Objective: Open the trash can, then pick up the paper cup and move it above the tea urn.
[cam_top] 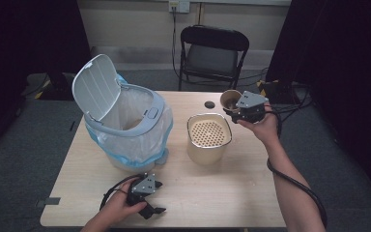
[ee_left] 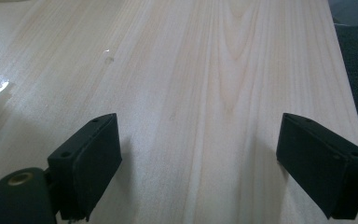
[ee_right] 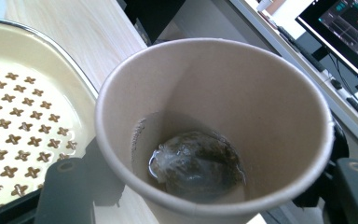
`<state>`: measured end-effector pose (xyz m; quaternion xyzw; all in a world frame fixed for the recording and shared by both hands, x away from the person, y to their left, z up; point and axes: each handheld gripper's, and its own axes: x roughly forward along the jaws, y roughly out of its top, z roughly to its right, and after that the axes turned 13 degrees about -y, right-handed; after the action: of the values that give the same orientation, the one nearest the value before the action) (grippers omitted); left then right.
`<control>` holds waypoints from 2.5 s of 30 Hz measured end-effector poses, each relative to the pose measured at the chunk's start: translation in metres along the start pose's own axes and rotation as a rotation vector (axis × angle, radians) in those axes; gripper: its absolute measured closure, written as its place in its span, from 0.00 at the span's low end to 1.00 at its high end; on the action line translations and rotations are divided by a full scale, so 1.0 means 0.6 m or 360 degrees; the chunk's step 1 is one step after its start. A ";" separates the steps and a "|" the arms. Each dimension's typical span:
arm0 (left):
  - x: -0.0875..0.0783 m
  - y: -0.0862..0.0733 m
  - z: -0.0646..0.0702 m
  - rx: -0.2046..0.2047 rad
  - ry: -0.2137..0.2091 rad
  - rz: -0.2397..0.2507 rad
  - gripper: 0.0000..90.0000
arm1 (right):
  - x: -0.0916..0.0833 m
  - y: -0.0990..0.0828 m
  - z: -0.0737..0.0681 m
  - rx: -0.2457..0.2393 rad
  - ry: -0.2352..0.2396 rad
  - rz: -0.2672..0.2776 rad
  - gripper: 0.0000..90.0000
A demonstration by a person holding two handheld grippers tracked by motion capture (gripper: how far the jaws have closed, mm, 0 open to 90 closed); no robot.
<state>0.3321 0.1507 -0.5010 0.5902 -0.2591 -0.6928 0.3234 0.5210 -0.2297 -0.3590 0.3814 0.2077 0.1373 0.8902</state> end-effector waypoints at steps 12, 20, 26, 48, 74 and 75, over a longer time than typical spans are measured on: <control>0.000 0.000 0.000 0.0000 -0.0003 0.0001 0.14 | -0.015 0.030 -0.017 -0.0313 -0.0081 0.0033 0.33; 0.000 0.000 0.000 0.0001 -0.0002 0.0002 0.14 | -0.020 0.046 -0.033 -0.0420 -0.0090 0.0057 0.33; 0.000 0.000 0.000 0.0001 -0.0002 0.0001 0.14 | -0.024 0.052 -0.047 -0.0700 -0.0164 0.0030 0.33; 0.000 0.000 -0.001 0.0019 0.0018 0.0000 0.14 | -0.029 0.068 -0.088 -0.1396 -0.0290 0.0010 0.34; -0.001 0.000 -0.001 0.0018 0.0020 -0.0001 0.14 | -0.045 0.061 -0.130 -0.2829 -0.0569 0.0221 0.34; -0.002 0.000 -0.001 0.0016 0.0013 -0.0009 0.14 | -0.044 0.060 -0.128 -0.2861 -0.0576 0.0212 0.34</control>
<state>0.3325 0.1513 -0.5001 0.5953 -0.2595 -0.6900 0.3197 0.4581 -0.1683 -0.3734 -0.4273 -0.1421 0.2364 0.8610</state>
